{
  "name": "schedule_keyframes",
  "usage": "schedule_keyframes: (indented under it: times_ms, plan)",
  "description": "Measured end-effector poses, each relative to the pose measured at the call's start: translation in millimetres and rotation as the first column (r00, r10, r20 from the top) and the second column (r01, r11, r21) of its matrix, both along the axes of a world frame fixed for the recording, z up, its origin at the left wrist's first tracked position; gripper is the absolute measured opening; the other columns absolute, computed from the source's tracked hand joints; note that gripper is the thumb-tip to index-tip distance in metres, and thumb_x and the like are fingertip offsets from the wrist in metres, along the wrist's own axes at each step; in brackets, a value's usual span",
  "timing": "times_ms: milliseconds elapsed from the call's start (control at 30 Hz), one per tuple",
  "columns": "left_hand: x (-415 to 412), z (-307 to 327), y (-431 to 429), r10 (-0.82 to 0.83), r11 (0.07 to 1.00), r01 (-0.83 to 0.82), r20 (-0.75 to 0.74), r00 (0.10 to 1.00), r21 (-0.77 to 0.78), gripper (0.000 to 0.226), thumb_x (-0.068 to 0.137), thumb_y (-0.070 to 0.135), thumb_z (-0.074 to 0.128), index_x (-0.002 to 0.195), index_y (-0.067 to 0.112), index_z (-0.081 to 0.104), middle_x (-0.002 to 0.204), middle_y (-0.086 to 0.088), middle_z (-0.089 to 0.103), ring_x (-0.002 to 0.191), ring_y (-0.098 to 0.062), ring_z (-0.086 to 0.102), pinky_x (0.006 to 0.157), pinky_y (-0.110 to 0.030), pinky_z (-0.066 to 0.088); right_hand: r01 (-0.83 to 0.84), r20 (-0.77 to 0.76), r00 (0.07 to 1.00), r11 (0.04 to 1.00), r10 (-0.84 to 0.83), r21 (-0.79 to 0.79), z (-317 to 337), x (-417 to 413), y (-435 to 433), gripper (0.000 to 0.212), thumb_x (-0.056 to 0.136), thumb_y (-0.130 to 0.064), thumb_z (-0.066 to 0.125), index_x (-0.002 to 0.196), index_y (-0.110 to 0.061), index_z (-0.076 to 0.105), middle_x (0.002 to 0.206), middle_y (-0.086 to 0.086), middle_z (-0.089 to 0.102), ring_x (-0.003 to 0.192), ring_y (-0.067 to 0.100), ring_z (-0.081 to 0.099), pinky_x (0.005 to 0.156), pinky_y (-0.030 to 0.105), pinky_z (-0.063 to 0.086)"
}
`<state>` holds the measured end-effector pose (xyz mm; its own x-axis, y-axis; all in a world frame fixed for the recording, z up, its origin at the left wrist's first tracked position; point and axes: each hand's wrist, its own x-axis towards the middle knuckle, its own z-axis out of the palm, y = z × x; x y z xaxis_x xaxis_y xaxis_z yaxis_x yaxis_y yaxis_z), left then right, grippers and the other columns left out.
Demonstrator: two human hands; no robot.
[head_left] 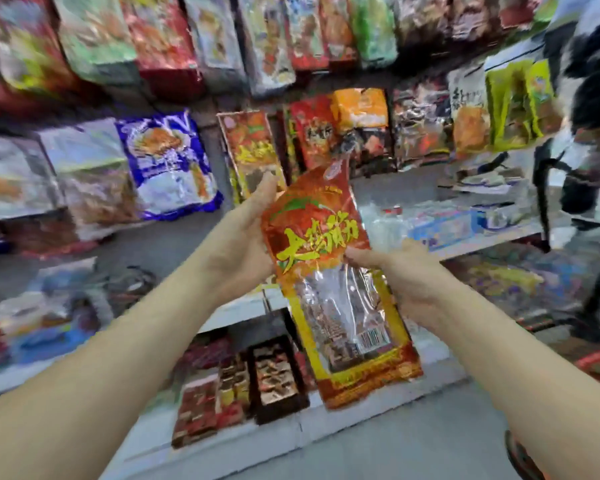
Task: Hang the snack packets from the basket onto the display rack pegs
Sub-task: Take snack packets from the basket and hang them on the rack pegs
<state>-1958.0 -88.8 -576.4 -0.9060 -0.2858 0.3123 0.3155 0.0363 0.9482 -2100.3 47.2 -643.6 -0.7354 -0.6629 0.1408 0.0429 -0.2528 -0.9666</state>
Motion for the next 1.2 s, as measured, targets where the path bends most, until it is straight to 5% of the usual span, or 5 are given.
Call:
schedule_keyframes:
  times_ms: [167, 300, 500, 867, 1200]
  plan:
    - [34.8, -7.4, -50.2, 0.075, 0.993, -0.073, 0.016, 0.997, -0.090, 0.075, 0.064, 0.040, 0.085, 0.125, 0.005, 0.059, 0.123, -0.018, 0.064, 0.114, -0.034, 0.062, 0.093, -0.052, 0.051, -0.004, -0.014, 1.000, 0.998, 0.005, 0.055, -3.4, 36.6, -43.3, 0.034, 0.078, -0.018, 0.080, 0.106, -0.007, 0.063, 0.102, 0.007, 0.068, 0.085, 0.013, 0.058, 0.062, 0.024, 0.035]
    - [31.1, -17.9, -64.3, 0.366, 0.930, -0.365, -0.023, 0.930, 0.041, 0.015, 0.089, 0.024, 0.065, 0.098, 0.013, 0.067, 0.090, -0.006, 0.076, 0.083, -0.022, 0.072, 0.071, -0.034, 0.059, 0.044, -0.074, 0.997, 0.995, -0.037, 0.094, -12.0, 49.1, -61.6, 0.028, 0.078, -0.019, 0.081, 0.101, -0.011, 0.067, 0.099, 0.009, 0.074, 0.096, 0.024, 0.067, 0.073, 0.030, 0.047]
    - [37.8, -12.5, -119.8, 0.548, 0.826, -0.537, -0.025, 0.836, 0.170, 0.011, 0.092, 0.021, 0.064, 0.086, 0.015, 0.068, 0.085, -0.008, 0.076, 0.076, -0.024, 0.073, 0.073, -0.041, 0.059, -0.069, 0.072, 0.995, 0.996, 0.065, 0.055, -3.8, 65.8, -93.7, 0.035, 0.077, -0.047, 0.074, 0.083, -0.012, 0.075, 0.066, 0.007, 0.064, 0.055, 0.020, 0.055, 0.052, 0.028, 0.045]
    - [55.0, 16.0, -237.2, 0.509, 0.860, -0.511, -0.105, 0.855, 0.005, 0.021, 0.091, 0.023, 0.067, 0.074, 0.012, 0.071, 0.082, -0.012, 0.075, 0.077, -0.034, 0.072, 0.075, -0.060, 0.056, 0.347, -0.076, 0.935, 0.938, -0.347, -0.007, 22.3, 69.0, -211.3, 0.017, 0.093, -0.022, 0.064, 0.079, -0.013, 0.068, 0.082, 0.010, 0.075, 0.068, 0.023, 0.069, 0.071, 0.042, 0.056]
    - [25.0, 75.0, -266.9, 0.446, 0.848, -0.474, -0.165, 0.880, -0.236, 0.012, 0.092, 0.026, 0.064, 0.083, 0.023, 0.072, 0.078, 0.003, 0.075, 0.076, -0.020, 0.072, 0.078, -0.049, 0.057, 0.408, -0.362, 0.842, 0.911, -0.401, -0.060, 107.2, 8.3, -177.4, 0.055, 0.059, -0.063, 0.081, 0.078, -0.012, 0.074, 0.073, 0.001, 0.074, 0.063, 0.016, 0.069, 0.063, 0.037, 0.055]
